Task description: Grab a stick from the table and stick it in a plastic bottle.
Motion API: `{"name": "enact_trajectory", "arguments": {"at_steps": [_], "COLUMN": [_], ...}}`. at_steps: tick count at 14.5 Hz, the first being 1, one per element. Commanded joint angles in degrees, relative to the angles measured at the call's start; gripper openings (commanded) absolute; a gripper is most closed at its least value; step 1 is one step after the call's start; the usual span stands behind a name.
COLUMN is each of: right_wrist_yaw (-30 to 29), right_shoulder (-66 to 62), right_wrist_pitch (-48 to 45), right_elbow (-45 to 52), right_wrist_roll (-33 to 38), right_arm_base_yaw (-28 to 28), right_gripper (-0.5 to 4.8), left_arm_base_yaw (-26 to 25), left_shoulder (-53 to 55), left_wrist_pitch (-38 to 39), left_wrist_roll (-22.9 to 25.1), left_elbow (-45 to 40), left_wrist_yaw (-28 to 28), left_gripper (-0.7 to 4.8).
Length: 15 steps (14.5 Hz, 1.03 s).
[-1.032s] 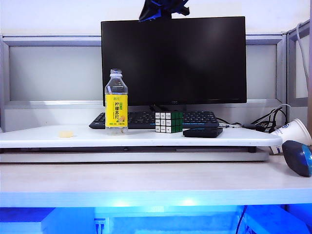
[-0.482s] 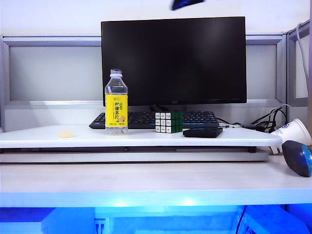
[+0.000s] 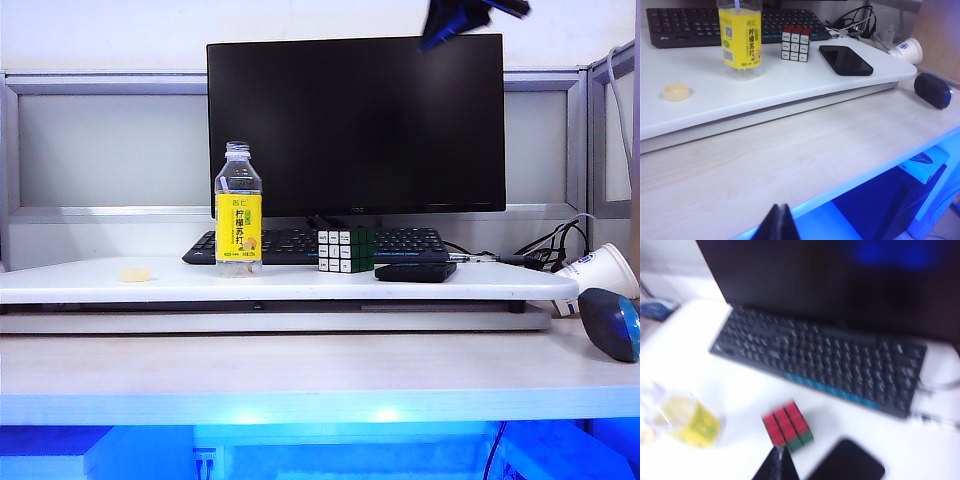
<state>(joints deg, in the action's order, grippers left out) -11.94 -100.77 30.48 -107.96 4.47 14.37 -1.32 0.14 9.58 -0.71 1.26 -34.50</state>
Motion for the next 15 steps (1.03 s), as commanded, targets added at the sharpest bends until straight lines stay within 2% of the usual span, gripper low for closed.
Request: {"name": "enact_trajectory", "arguments": {"at_steps": [1,5,9,14,15], "right_wrist_yaw": [-0.17,-0.22,-0.66,2.12,3.08], "right_shoulder": [5.53,15.8,34.49,45.46,48.26], "right_wrist_pitch": [-6.56,-11.52,-21.0,-28.22,-28.83], "right_elbow": [8.37,23.47,48.81,62.69,66.1], "right_wrist_roll": [0.09,1.25,3.54,7.19,7.56], "right_arm_base_yaw": [-0.87,-3.39,-7.85,-8.07,-7.98], "right_gripper": [-0.09,-0.09,-0.09,-0.09,-0.09], "left_arm_base_yaw": [0.02,0.02,0.02,-0.02,0.0], "left_shoulder": [0.04,0.04,0.04,0.04,0.04], "left_wrist_pitch": [0.22,0.22,0.17,0.2,0.22], "left_wrist_roll": [0.24,0.24,0.28,0.33,0.31], "left_elbow": [0.13,0.13,0.13,0.13,0.13], "left_wrist_yaw": [-0.26,-0.26,0.46,9.81,13.27], "left_gripper": [-0.04,-0.04,-0.05,-0.04,-0.04]}}
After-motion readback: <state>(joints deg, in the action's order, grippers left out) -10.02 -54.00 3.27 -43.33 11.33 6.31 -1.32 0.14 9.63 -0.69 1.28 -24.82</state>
